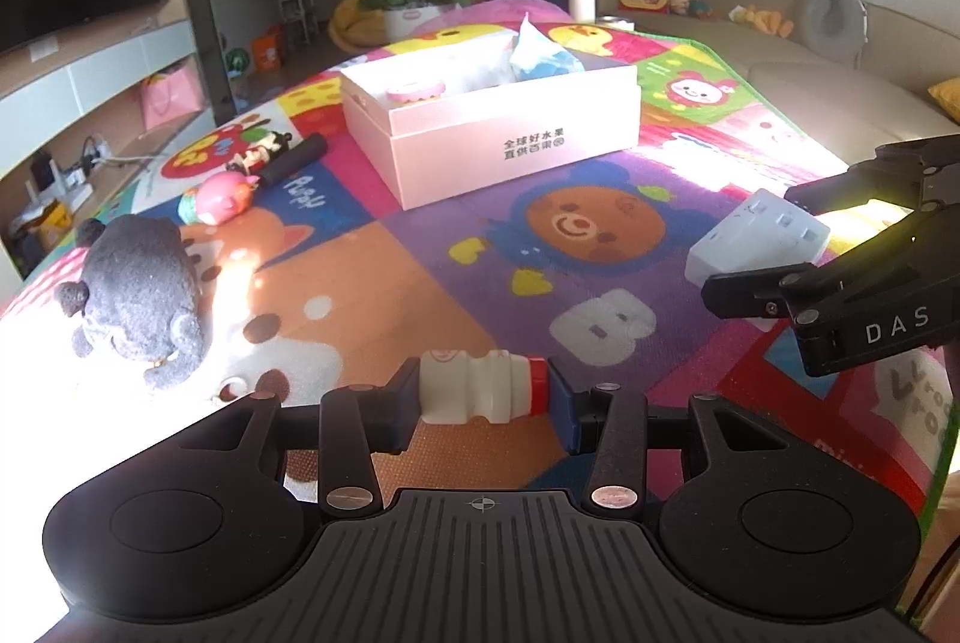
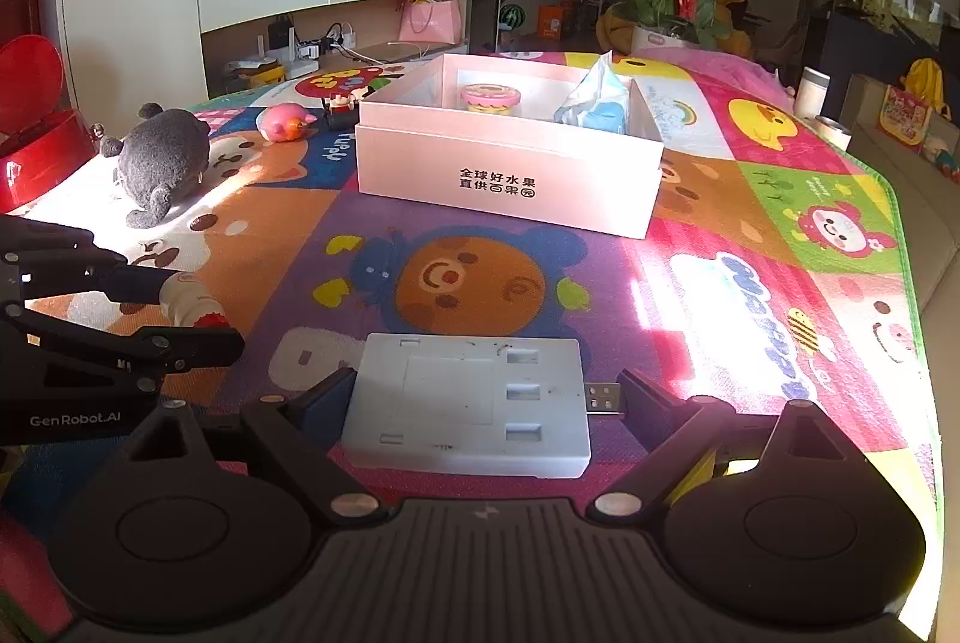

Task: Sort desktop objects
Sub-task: 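Lift and drop the card reader and yogurt bottle into the pink box with both tools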

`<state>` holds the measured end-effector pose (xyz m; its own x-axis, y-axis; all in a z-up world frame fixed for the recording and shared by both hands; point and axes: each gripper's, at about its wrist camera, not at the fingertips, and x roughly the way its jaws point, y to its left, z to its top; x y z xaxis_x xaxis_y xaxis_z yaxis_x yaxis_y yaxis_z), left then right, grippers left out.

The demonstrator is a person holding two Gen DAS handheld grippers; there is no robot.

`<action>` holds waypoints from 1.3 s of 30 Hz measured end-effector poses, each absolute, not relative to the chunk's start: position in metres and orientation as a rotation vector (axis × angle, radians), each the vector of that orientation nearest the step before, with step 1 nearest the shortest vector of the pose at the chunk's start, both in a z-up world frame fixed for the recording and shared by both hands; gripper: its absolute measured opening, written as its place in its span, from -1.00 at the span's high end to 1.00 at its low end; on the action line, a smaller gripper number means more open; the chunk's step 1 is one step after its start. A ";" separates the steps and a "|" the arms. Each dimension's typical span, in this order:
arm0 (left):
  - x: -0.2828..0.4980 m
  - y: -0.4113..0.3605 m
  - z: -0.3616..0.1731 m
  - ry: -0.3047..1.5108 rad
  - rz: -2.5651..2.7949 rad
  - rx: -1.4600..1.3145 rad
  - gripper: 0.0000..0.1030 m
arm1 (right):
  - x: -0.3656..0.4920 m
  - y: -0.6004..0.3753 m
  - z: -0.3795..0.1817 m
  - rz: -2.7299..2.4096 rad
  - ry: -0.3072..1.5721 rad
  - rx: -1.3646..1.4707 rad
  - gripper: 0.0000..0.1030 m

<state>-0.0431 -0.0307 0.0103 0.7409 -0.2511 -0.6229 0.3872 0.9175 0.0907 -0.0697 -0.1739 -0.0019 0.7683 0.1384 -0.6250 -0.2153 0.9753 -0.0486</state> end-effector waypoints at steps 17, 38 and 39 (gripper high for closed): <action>0.054 -0.063 0.130 0.331 -0.365 0.168 0.07 | -0.080 -0.202 0.027 0.113 0.569 -0.108 -0.78; 0.034 0.044 0.042 0.497 -0.212 -0.073 -0.88 | 0.066 -0.184 0.145 0.062 0.342 -0.104 -0.78; 0.032 0.048 0.042 0.491 -0.219 -0.086 -0.89 | 0.085 -0.179 0.148 0.054 0.345 -0.105 -0.78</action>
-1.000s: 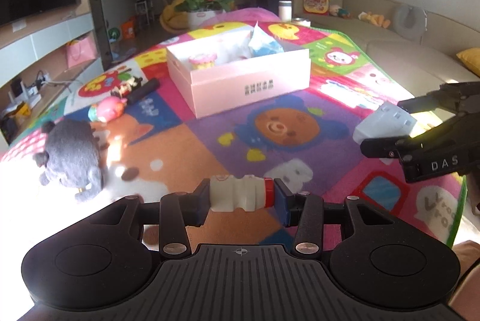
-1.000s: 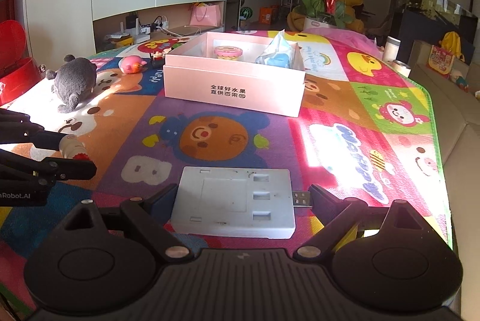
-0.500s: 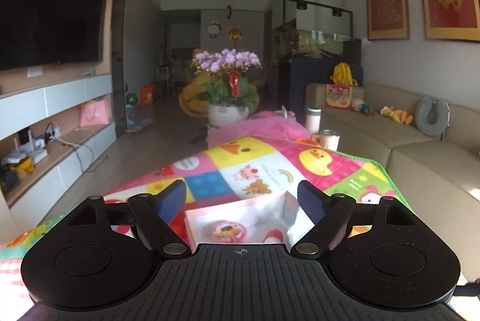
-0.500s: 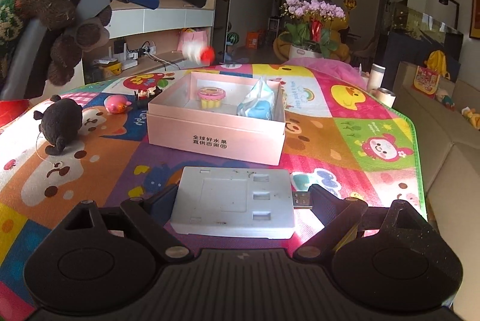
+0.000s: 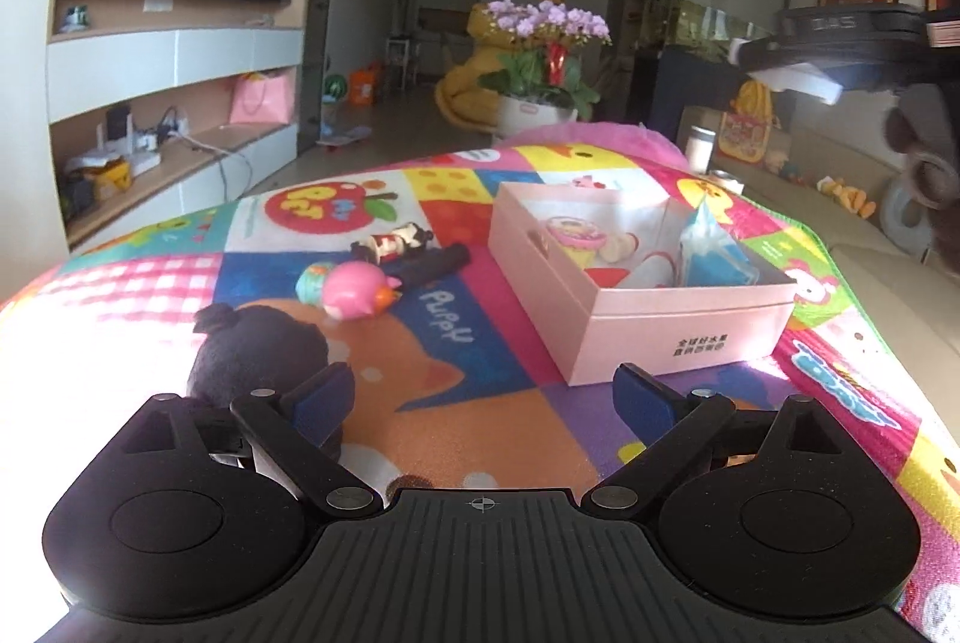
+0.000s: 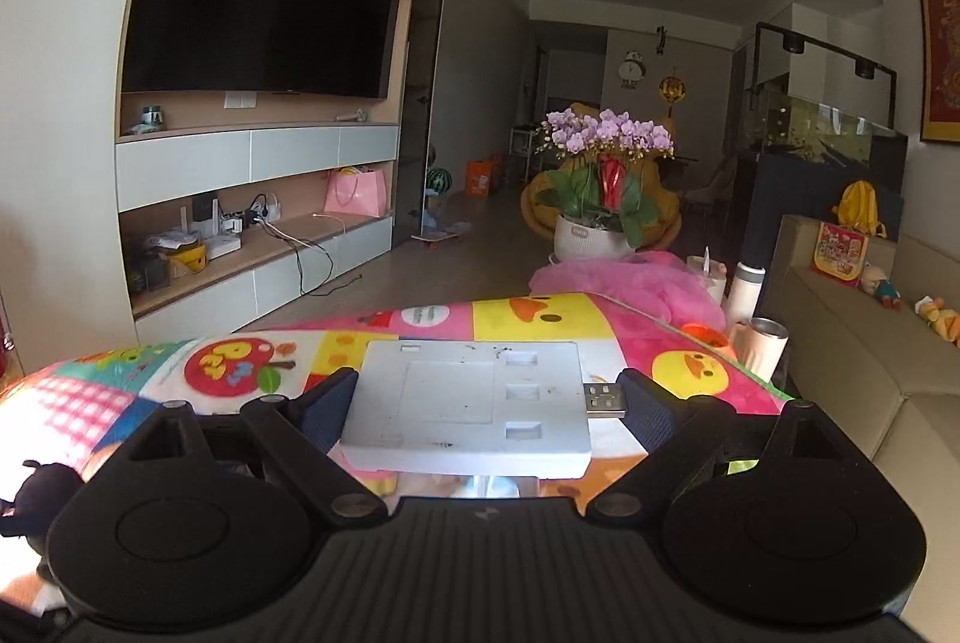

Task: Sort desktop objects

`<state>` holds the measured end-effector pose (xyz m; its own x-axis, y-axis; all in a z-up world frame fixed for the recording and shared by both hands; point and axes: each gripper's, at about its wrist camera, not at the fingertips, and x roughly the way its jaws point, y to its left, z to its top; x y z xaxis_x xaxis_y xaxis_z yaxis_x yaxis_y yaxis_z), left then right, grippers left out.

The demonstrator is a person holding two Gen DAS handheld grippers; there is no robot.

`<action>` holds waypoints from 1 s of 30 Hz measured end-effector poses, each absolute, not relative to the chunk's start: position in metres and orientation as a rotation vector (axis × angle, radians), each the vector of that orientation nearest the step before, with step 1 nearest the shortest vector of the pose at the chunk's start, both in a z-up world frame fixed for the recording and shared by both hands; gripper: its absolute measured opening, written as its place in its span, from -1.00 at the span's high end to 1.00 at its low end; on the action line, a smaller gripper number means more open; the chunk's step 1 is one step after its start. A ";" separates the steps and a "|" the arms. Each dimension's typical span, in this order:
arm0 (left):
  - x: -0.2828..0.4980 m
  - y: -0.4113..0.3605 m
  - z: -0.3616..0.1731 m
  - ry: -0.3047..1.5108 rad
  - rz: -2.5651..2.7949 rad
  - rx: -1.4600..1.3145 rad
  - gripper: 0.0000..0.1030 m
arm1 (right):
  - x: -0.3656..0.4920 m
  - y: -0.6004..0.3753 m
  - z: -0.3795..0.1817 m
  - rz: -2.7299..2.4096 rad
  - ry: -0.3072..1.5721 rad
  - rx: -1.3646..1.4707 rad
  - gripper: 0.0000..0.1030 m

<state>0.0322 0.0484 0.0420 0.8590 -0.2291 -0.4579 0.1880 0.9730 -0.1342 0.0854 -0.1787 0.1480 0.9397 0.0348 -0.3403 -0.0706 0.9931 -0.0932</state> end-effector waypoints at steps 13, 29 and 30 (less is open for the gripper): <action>0.008 0.059 0.029 0.438 -0.277 -0.121 -0.96 | 0.186 -0.120 0.114 0.125 0.519 -0.080 -0.97; -0.013 0.113 0.034 0.431 -0.142 -0.229 -0.97 | 0.306 0.059 0.017 0.157 0.864 -0.247 -0.55; -0.014 0.114 0.034 0.433 -0.137 -0.231 -0.97 | 0.311 0.058 0.012 0.142 0.891 -0.243 -0.35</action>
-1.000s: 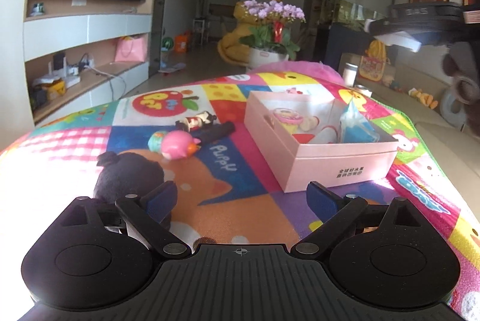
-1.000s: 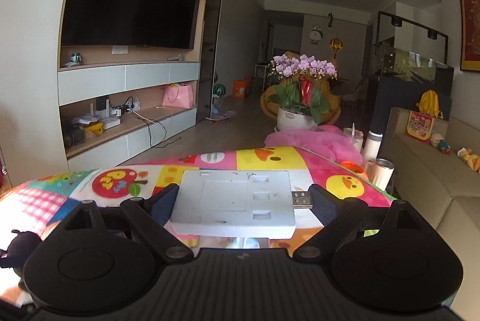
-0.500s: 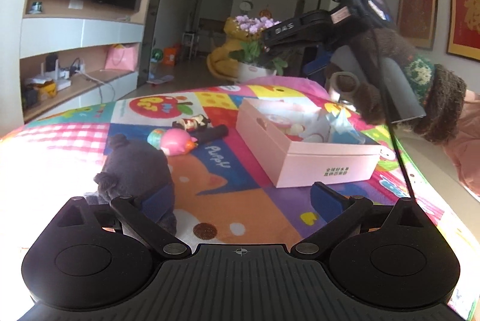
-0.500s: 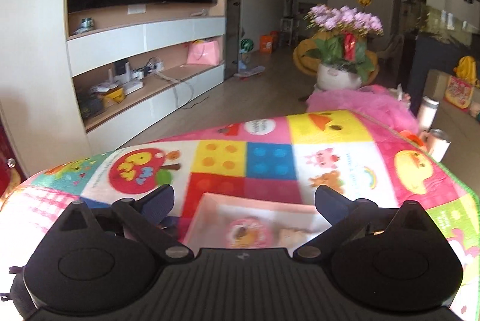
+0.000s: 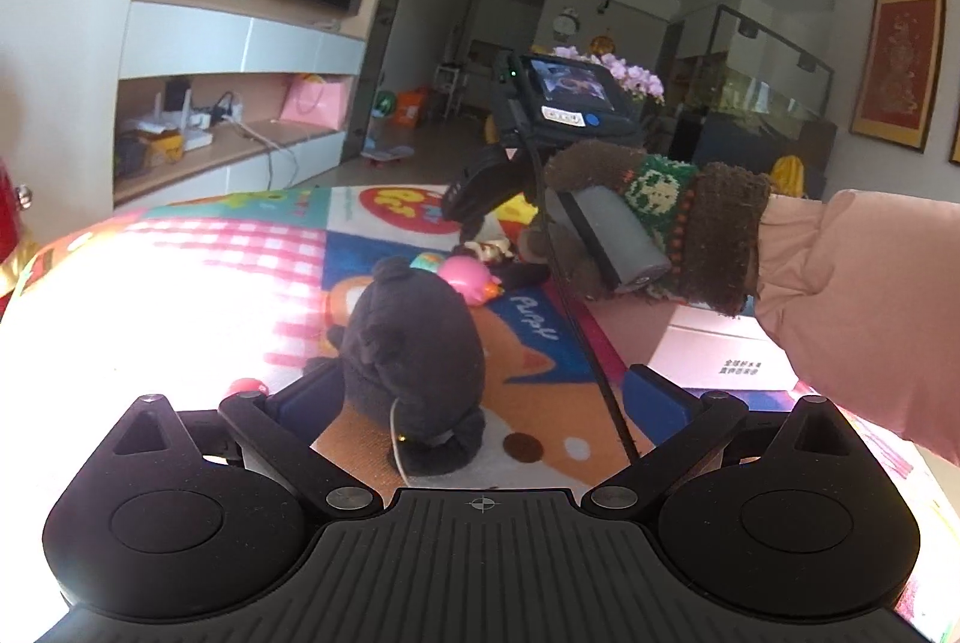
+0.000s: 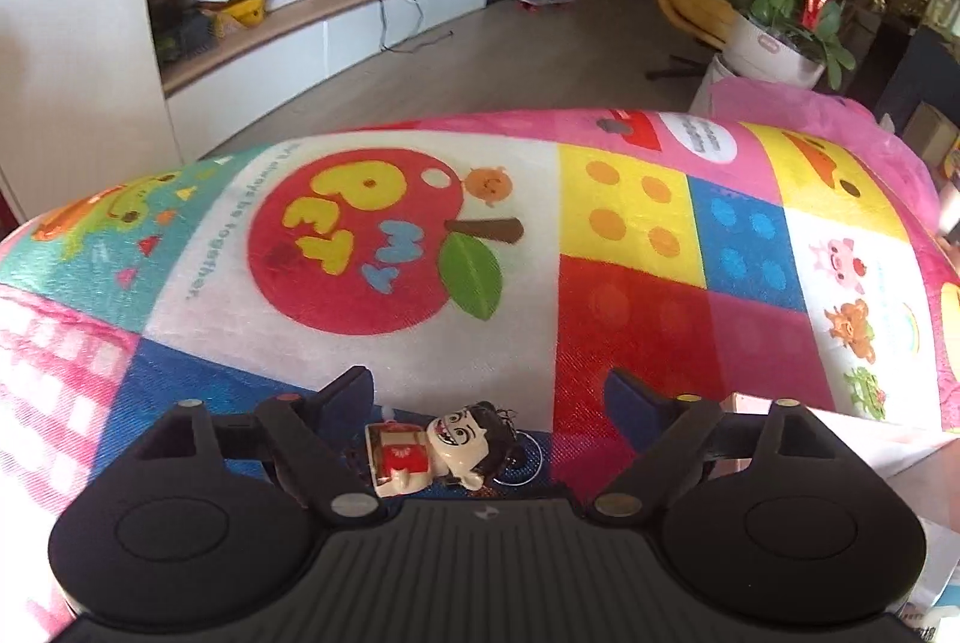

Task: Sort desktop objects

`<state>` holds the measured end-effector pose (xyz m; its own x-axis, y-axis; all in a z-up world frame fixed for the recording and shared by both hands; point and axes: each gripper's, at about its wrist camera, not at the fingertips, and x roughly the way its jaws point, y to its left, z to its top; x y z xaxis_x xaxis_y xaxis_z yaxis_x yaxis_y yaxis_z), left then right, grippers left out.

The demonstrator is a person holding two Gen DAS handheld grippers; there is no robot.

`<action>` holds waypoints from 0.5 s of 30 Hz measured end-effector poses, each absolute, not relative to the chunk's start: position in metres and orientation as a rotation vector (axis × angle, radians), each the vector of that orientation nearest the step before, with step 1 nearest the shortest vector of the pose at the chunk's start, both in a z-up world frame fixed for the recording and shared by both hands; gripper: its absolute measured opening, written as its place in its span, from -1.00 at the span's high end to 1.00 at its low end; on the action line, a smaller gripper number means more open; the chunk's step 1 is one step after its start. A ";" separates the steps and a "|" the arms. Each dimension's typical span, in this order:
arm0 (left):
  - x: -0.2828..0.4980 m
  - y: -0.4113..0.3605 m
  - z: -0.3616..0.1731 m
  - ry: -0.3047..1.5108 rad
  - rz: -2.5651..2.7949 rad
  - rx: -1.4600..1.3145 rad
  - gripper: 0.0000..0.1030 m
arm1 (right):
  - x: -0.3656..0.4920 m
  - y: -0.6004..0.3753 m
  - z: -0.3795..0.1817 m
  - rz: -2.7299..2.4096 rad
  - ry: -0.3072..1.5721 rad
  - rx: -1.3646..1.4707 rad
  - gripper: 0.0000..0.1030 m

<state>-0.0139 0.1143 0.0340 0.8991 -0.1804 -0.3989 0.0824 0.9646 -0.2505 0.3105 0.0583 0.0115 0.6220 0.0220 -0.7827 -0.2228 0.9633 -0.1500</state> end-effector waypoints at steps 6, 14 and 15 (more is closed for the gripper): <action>-0.010 0.113 0.030 0.460 -0.127 -0.236 -0.97 | 0.291 0.045 0.005 0.249 1.036 -0.219 0.24; -0.017 0.092 0.029 0.510 -0.210 -0.164 -0.98 | 0.196 0.016 0.012 0.481 1.176 -0.255 0.24; -0.018 0.088 0.028 0.522 -0.228 -0.151 -0.98 | 0.183 0.011 0.015 0.533 1.207 -0.260 0.24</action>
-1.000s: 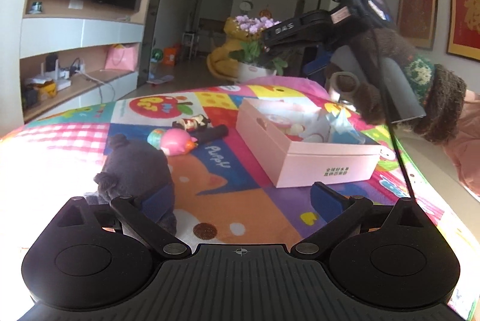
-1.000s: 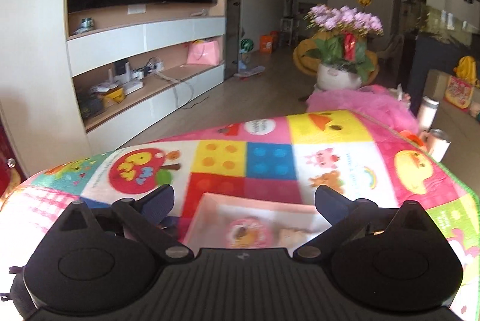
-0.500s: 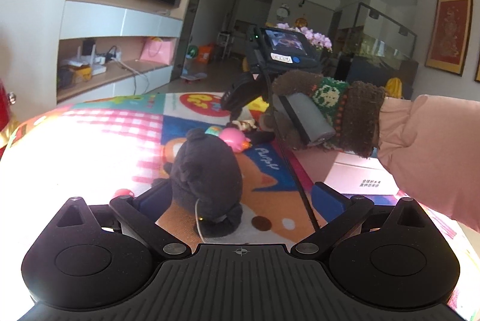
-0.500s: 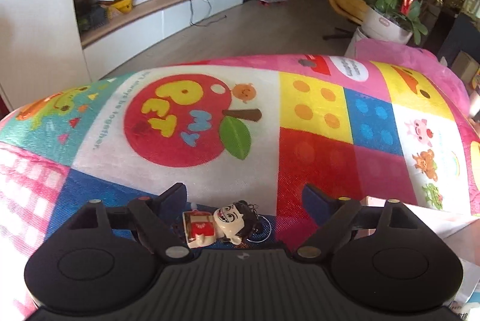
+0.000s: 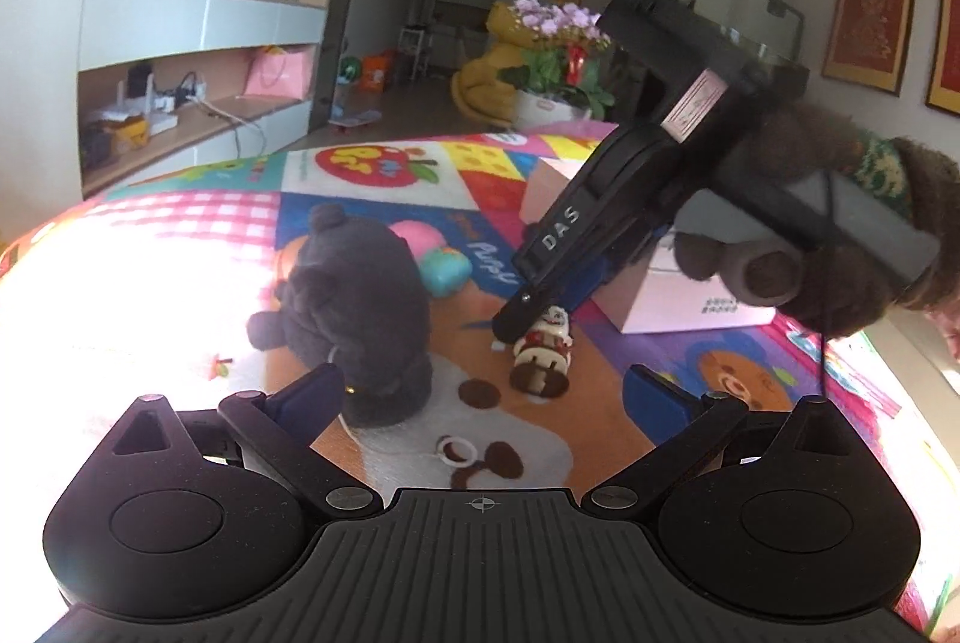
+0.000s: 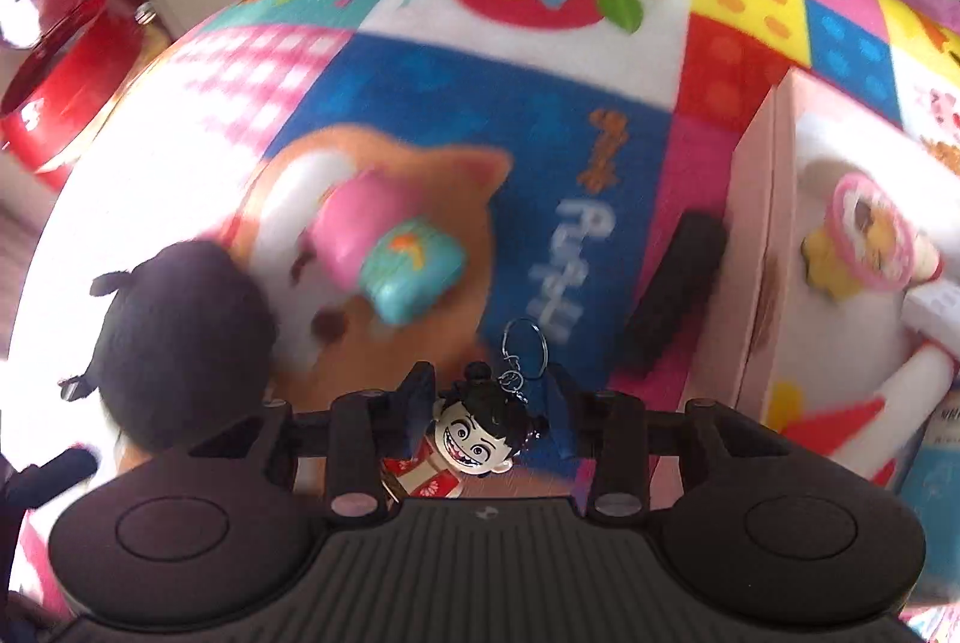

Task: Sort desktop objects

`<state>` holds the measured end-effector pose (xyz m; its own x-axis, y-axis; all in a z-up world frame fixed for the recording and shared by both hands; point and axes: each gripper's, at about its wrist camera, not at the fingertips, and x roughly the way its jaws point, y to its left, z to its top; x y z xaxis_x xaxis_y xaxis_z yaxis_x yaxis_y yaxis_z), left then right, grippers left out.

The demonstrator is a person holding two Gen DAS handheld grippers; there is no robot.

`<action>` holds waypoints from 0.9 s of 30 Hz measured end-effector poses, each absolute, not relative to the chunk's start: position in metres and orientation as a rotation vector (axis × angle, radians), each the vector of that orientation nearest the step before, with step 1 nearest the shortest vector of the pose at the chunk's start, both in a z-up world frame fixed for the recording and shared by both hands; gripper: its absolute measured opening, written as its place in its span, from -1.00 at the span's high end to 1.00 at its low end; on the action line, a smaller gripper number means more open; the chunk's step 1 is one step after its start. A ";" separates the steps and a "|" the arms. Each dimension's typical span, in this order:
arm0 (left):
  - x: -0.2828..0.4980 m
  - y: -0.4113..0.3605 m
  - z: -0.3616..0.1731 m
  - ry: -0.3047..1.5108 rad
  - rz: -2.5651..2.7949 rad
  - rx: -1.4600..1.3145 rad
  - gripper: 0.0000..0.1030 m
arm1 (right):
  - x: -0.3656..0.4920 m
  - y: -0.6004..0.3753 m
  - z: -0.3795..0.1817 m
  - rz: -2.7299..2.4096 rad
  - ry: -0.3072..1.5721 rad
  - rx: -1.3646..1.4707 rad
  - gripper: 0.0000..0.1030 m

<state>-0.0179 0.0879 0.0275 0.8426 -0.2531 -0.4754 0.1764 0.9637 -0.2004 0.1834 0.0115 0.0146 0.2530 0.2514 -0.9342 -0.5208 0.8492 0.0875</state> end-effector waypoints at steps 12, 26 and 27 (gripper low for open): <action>-0.020 0.049 0.013 0.567 -0.302 -0.104 -0.98 | 0.206 -0.020 0.058 0.284 1.049 -0.177 0.33; -0.020 0.053 0.014 0.546 -0.293 -0.124 -0.98 | 0.221 0.036 0.015 0.198 1.033 -0.418 0.67; -0.020 0.053 0.014 0.547 -0.291 -0.124 -0.98 | 0.213 0.034 0.017 0.219 1.036 -0.409 0.67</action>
<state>-0.0202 0.0530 0.0139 0.8143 -0.3047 -0.4940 0.2389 0.9516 -0.1932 0.2127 0.0340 0.0172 0.4968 -0.0155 -0.8678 -0.3649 0.9035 -0.2250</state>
